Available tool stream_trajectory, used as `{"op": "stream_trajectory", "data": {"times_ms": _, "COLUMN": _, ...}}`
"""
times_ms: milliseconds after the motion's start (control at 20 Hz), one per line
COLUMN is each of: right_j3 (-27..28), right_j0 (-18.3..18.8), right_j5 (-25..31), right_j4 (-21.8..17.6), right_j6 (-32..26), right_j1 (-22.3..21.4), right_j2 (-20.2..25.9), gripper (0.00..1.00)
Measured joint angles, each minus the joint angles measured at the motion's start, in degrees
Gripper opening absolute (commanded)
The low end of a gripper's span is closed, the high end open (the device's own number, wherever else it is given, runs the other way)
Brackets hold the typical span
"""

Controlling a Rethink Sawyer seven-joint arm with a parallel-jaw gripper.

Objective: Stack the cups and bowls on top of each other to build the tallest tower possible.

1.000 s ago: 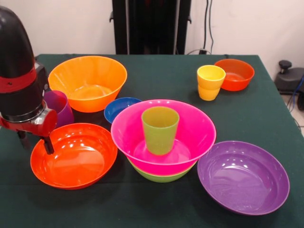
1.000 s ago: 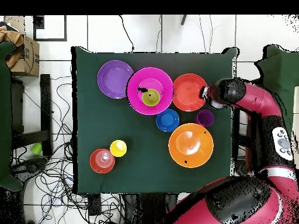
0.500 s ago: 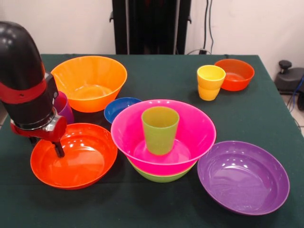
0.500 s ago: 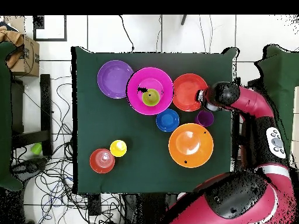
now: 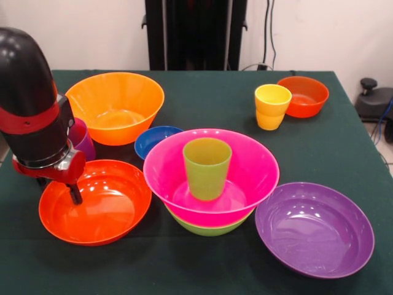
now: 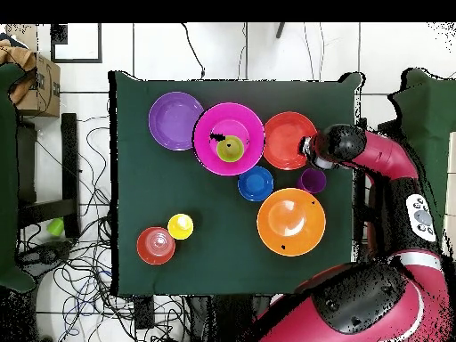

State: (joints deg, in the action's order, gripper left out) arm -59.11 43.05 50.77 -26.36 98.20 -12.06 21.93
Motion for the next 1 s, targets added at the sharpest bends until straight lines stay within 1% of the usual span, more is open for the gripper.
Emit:
{"op": "stream_trajectory", "data": {"times_ms": 200, "right_j3": -0.18, "right_j0": 0.01, "right_j5": 0.0, "right_j4": -0.01, "right_j6": 0.0, "right_j1": -0.33, "right_j2": -0.04, "gripper": 1.0}}
{"op": "stream_trajectory", "data": {"times_ms": 500, "right_j3": -3.47, "right_j0": 0.19, "right_j5": 0.0, "right_j4": -0.01, "right_j6": 0.0, "right_j1": -3.16, "right_j2": -0.26, "gripper": 1.0}}
{"op": "stream_trajectory", "data": {"times_ms": 1000, "right_j3": -7.29, "right_j0": 0.93, "right_j5": 0.01, "right_j4": 0.0, "right_j6": 0.0, "right_j1": -5.91, "right_j2": -0.45, "gripper": 1.0}}
